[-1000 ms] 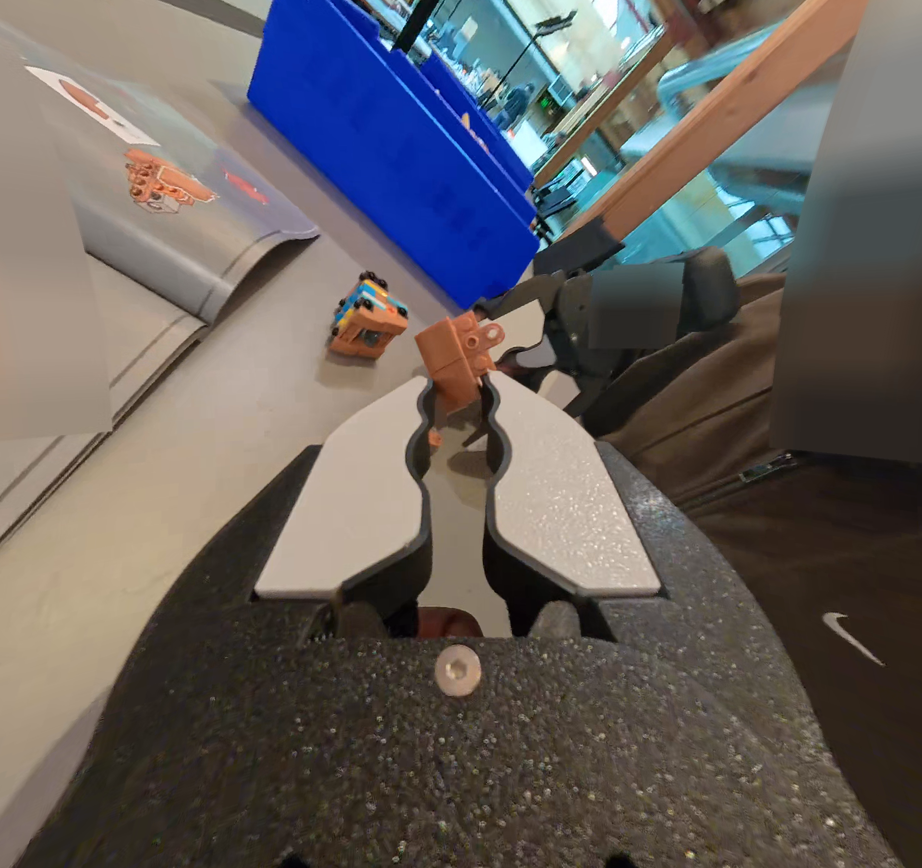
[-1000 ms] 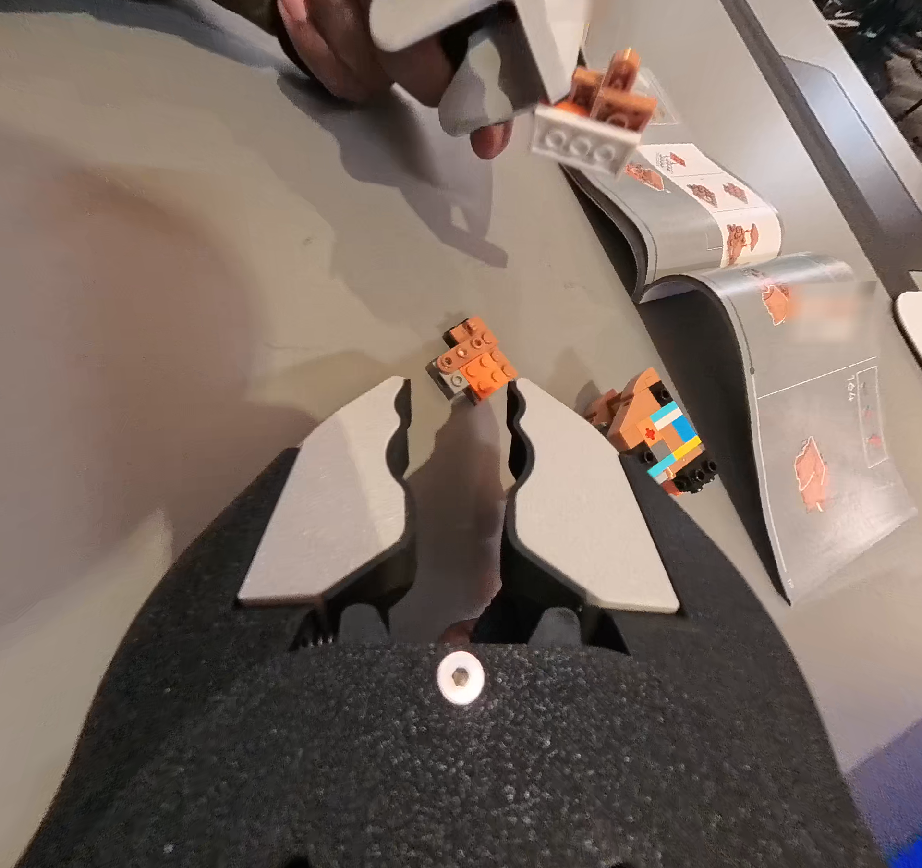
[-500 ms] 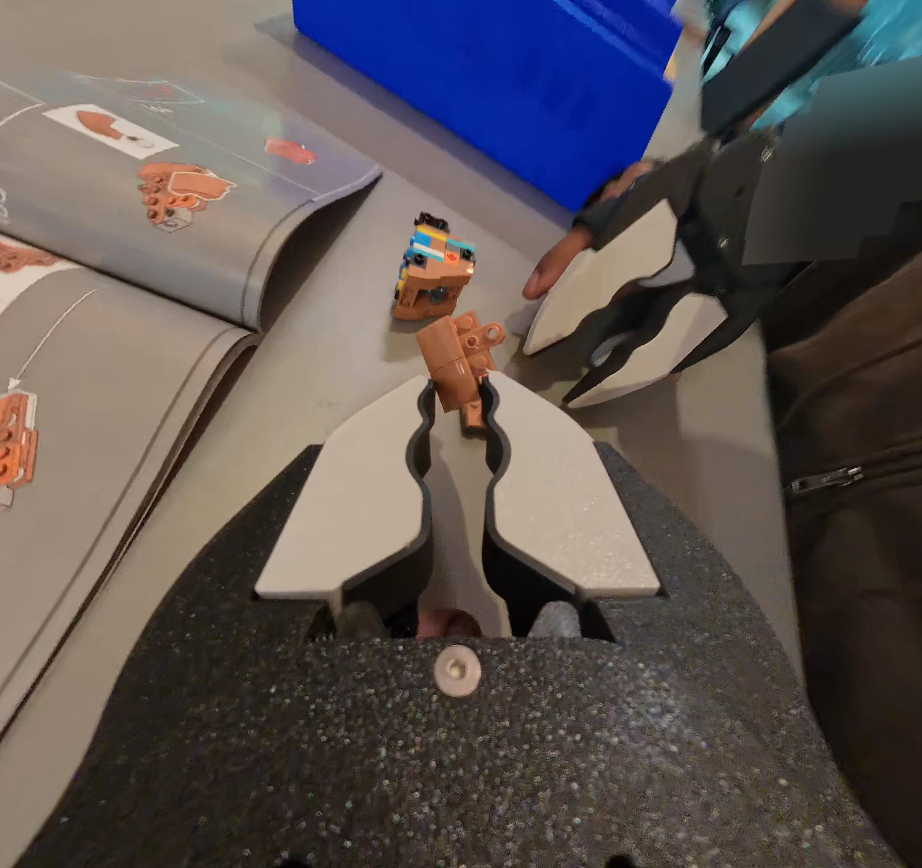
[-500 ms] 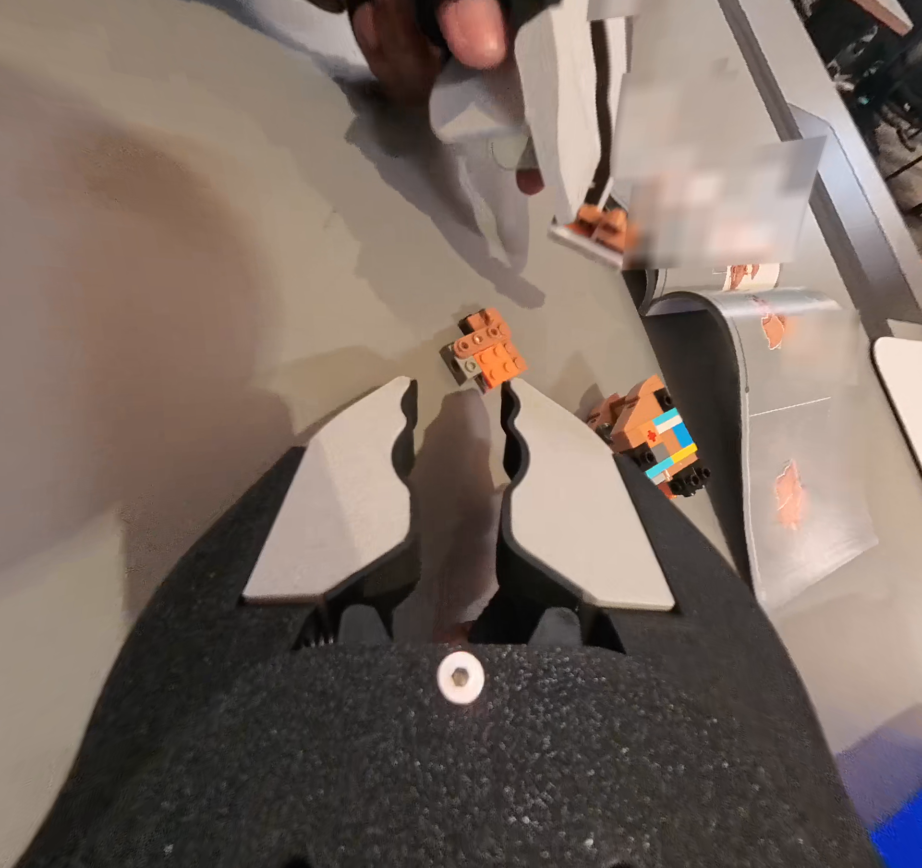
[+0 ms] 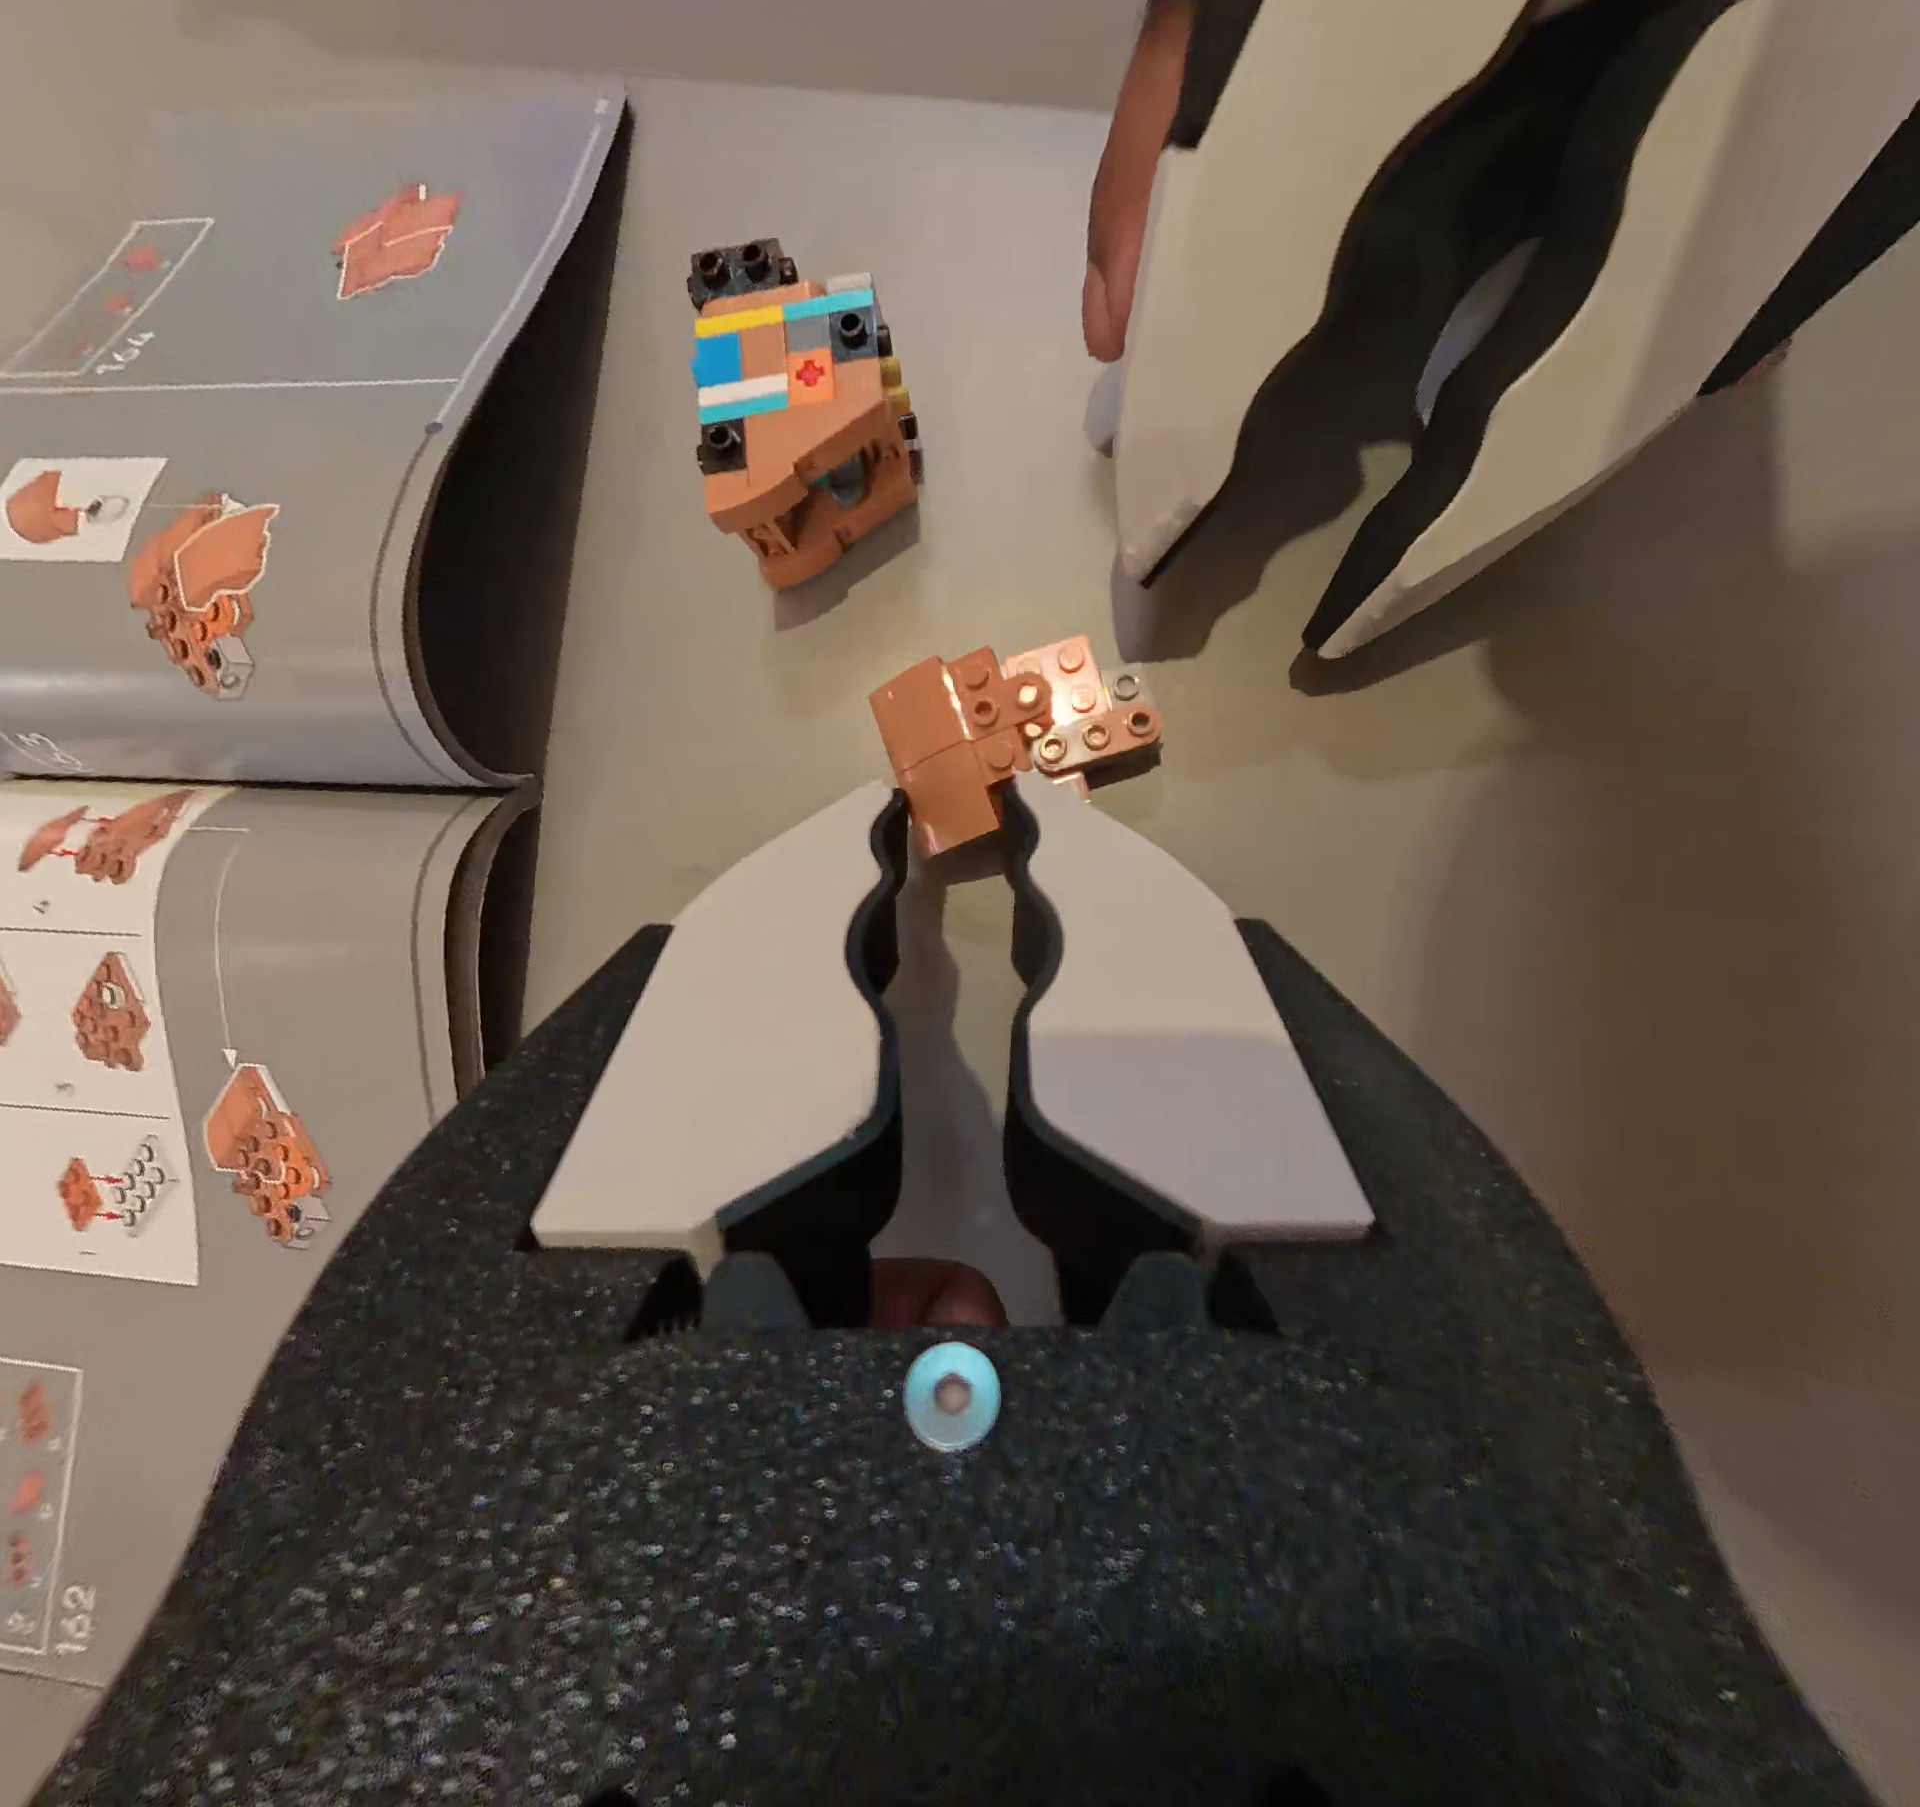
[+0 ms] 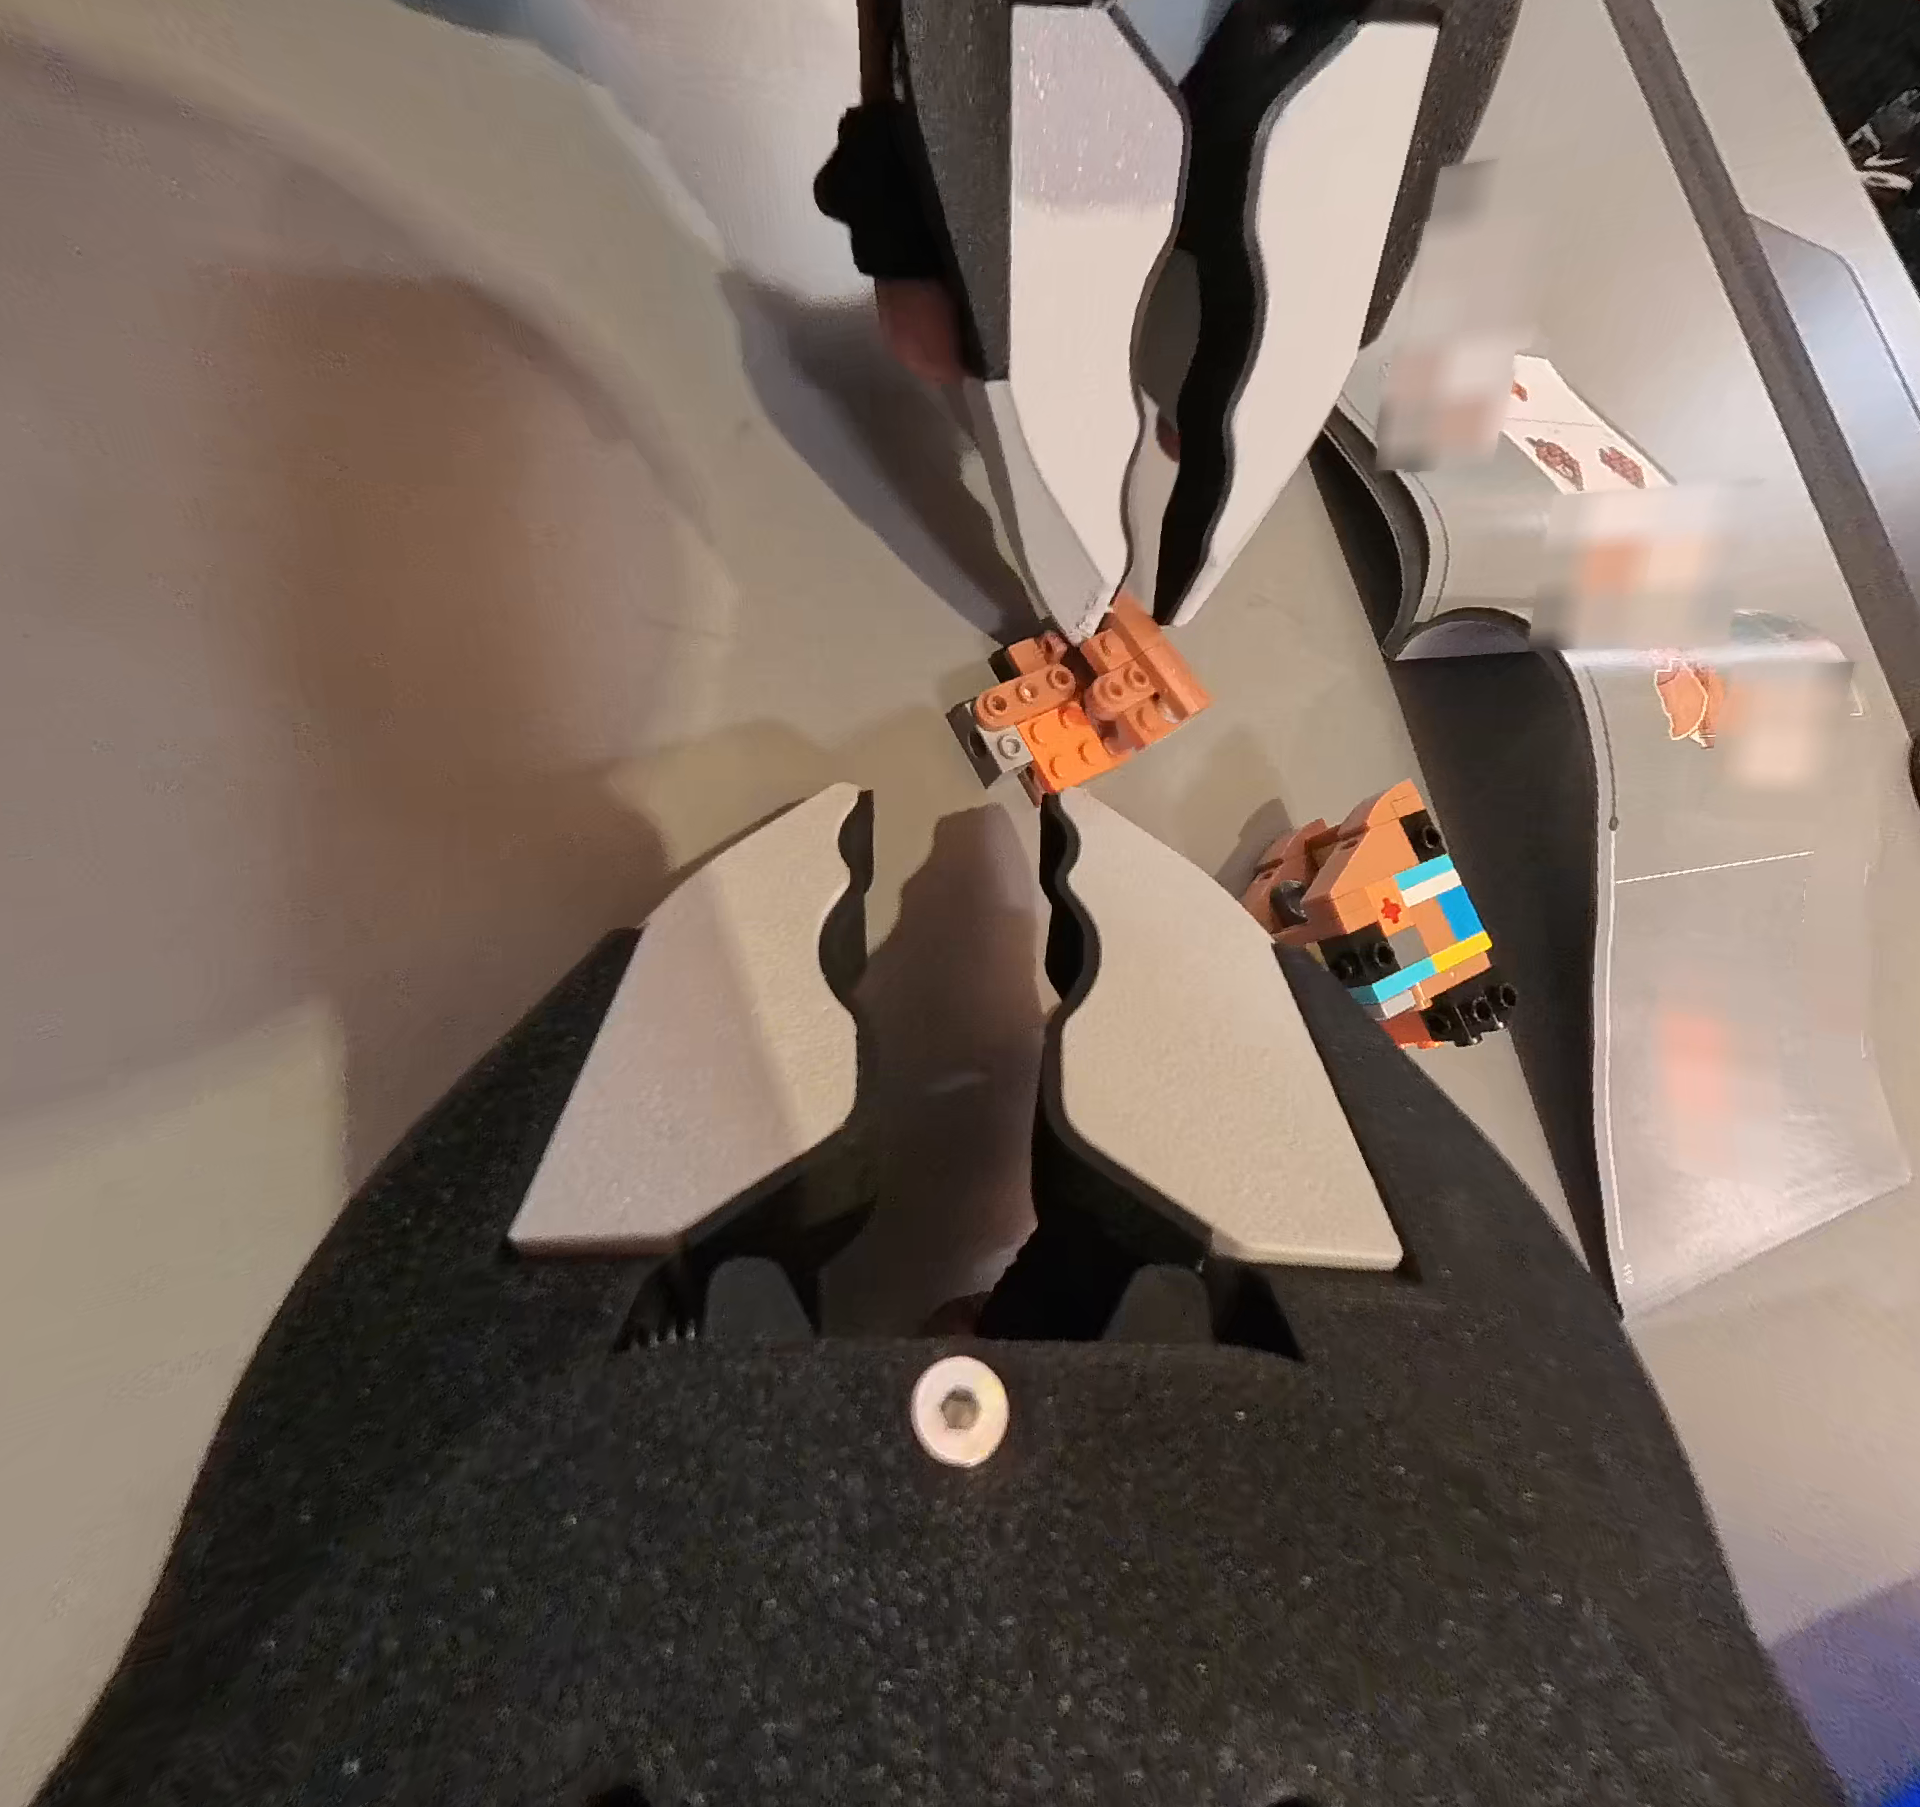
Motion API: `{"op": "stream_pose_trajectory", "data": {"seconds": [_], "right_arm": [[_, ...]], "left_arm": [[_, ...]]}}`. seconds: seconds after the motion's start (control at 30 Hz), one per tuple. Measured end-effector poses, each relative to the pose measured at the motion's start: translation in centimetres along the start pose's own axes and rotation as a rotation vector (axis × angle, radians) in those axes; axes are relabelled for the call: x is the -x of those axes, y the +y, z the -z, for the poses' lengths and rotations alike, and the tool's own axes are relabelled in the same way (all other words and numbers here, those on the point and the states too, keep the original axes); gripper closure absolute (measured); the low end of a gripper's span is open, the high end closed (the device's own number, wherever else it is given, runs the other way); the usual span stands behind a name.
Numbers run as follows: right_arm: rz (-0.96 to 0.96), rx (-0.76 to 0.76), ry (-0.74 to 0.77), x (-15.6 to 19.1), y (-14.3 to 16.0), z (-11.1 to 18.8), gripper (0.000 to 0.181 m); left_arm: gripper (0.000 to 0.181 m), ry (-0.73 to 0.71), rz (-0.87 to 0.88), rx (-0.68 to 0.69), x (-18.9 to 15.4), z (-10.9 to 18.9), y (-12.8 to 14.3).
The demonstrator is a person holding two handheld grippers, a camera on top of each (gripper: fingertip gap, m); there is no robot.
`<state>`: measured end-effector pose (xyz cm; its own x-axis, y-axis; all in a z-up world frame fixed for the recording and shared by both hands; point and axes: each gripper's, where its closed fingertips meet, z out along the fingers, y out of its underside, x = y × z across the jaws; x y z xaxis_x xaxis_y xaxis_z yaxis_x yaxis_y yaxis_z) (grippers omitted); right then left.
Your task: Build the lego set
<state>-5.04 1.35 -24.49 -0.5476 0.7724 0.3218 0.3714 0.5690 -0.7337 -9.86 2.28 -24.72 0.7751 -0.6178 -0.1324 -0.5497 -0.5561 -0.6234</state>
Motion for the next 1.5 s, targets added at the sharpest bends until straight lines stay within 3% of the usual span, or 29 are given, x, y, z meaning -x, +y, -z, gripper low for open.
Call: {"op": "stream_pose_trajectory", "data": {"seconds": [0.7, 0.9, 1.13, 1.27, 1.5], "right_arm": [[-0.049, 0.020, -0.063, 0.0, 0.2, -0.3, 0.147], [-0.047, 0.013, -0.043, -0.7, 0.2, -0.4, 0.140], [-0.024, -0.019, -0.039, -1.3, -0.1, -0.5, 0.134], [-0.035, -0.034, -0.043, -1.4, -0.3, -0.4, 0.133], [-0.037, -0.053, -0.023, -1.3, -0.1, 0.4, 0.134]], "left_arm": [[0.164, 0.039, -0.017, 0.015, -0.2, -0.1, 0.0], [0.162, 0.051, 0.081, -0.087, -0.3, 1.1, -0.7], [0.142, -0.008, 0.297, -0.179, -0.7, 1.6, -0.7], [0.128, -0.084, 0.296, -0.139, -0.9, 0.6, 0.0], [0.120, -0.050, 0.332, -0.161, -1.6, -0.3, -0.4]]}}
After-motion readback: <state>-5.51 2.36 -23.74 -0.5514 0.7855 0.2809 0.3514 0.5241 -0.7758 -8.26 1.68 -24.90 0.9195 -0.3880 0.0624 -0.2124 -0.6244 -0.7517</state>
